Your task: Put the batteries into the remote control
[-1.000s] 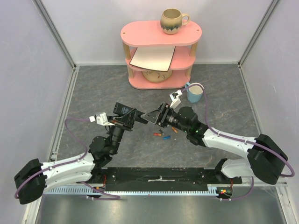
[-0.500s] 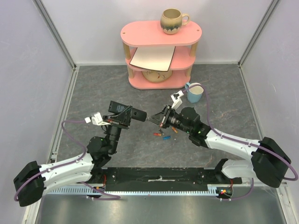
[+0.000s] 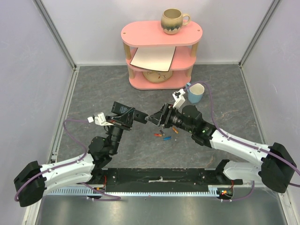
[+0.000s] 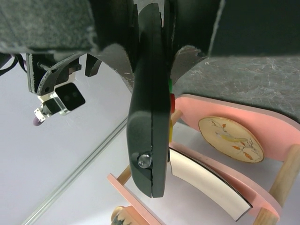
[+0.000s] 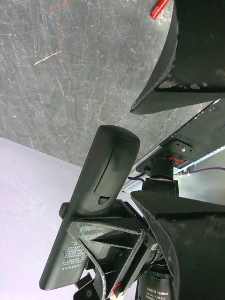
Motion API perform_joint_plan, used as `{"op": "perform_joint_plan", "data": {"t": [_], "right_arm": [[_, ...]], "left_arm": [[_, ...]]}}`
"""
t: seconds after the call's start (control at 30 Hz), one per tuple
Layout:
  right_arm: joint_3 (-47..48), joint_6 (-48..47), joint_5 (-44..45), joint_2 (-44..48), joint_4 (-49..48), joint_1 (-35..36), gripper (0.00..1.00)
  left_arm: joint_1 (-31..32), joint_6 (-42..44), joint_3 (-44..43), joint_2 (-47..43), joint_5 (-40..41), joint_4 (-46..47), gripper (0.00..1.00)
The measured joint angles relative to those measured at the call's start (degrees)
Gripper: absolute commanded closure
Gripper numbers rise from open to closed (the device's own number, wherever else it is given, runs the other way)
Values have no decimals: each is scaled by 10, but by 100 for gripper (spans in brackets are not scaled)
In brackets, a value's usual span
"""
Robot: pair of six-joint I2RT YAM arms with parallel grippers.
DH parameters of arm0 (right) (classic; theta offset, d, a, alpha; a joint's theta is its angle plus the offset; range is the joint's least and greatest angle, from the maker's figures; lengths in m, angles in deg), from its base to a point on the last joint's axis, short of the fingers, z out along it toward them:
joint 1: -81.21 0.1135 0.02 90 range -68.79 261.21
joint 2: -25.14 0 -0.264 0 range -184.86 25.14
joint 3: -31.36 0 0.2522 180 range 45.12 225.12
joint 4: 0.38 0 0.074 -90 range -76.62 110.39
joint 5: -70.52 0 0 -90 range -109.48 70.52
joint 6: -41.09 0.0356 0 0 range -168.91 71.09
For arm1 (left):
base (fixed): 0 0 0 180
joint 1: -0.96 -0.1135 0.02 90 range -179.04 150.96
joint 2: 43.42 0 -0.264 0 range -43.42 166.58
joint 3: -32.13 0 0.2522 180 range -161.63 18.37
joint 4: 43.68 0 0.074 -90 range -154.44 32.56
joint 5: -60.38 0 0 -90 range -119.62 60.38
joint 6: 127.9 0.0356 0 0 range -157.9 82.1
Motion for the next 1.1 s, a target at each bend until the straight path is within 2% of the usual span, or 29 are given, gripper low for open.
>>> {"op": "perform_joint_plan", "data": {"t": [0.17,0.37,0.83,1.1], "right_arm": [[9,-7,0,-1,17,0,11],[37,-11,-5,-32,24,0,5],[52,-19,-5,-48,40,1,16],[54,-17,2,-48,47,1,19]], "left_arm": [[1,3,-1,3,-13,0,98],[1,3,-3,18,-33,-1,98],[1,3,-17,45,-57,-3,98],[1,3,-18,45,-56,-3,98]]}}
